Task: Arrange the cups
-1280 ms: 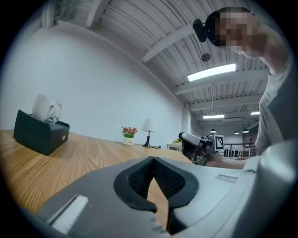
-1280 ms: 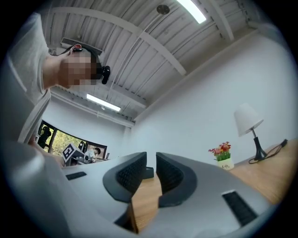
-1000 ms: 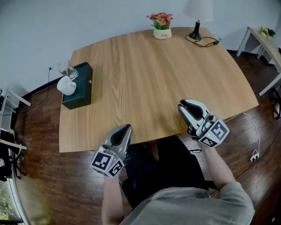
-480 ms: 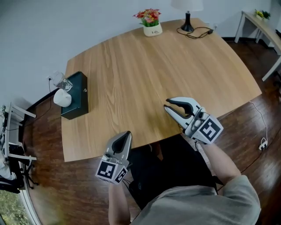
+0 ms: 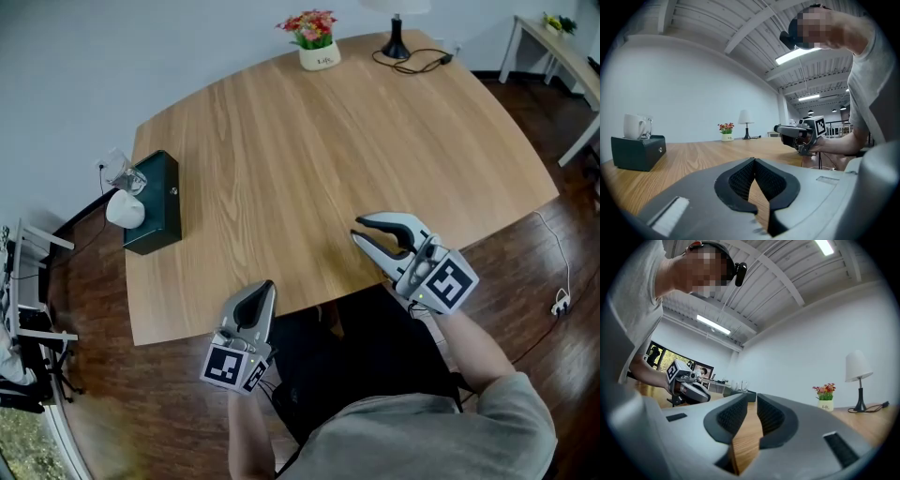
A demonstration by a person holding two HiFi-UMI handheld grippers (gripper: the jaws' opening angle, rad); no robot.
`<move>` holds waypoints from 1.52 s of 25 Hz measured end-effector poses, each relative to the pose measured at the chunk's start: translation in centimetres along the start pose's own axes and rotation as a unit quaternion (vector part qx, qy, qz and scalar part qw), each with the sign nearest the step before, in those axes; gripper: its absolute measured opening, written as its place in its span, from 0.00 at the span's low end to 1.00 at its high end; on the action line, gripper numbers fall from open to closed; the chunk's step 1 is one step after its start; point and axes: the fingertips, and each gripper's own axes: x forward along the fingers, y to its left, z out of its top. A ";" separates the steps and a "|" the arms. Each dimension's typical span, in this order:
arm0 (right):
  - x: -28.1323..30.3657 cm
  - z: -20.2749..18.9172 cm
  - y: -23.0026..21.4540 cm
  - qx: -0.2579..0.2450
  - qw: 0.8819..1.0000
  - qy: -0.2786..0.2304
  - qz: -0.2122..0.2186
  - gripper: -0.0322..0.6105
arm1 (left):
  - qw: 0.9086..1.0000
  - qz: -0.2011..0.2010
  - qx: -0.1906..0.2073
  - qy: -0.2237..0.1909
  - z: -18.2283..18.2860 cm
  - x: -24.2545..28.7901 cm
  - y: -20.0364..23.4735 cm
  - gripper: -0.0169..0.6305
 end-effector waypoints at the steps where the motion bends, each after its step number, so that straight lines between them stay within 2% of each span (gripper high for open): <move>1: 0.1 -0.2 0.2 -0.001 1.000 0.004 0.002 0.14 | 1.000 0.001 0.003 0.003 -0.1 0.0 0.0 0.03; 38: 0.2 -0.9 1.0 0.001 0.999 0.030 0.026 0.14 | 1.000 0.000 0.016 0.009 -0.1 0.3 -0.4 0.03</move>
